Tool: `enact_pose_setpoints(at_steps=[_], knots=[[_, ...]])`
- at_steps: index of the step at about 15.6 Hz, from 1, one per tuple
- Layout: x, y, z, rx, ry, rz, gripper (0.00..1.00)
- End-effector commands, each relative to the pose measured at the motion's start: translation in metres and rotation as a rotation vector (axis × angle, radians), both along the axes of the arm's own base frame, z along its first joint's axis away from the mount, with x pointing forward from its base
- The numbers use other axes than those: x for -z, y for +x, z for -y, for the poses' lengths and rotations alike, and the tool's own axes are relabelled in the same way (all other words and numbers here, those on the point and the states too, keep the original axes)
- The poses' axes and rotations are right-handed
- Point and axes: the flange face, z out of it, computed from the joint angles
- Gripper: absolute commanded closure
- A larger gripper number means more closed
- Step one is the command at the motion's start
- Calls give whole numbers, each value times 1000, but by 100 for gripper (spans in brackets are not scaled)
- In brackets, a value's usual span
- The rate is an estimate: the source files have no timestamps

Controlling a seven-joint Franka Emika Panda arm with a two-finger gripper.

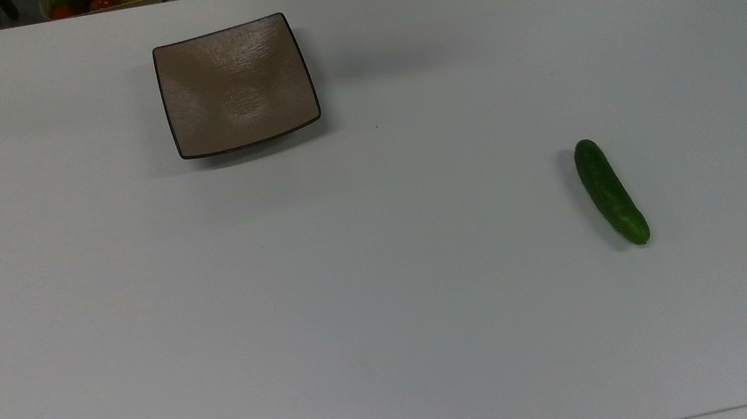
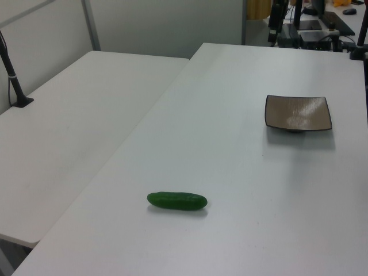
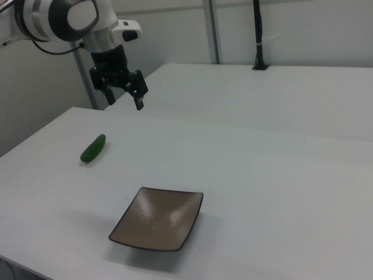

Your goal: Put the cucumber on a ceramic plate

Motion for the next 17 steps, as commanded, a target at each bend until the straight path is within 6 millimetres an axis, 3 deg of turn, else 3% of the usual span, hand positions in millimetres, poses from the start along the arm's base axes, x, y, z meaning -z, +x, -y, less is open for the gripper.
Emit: enact_pose_setpoints(at_steps=[1,10,17], knots=[[-1,-2,1,-17,19,17,0],[5,-2,-5,5,23,5,0],[22,2,-31,-42,16,-37,0]])
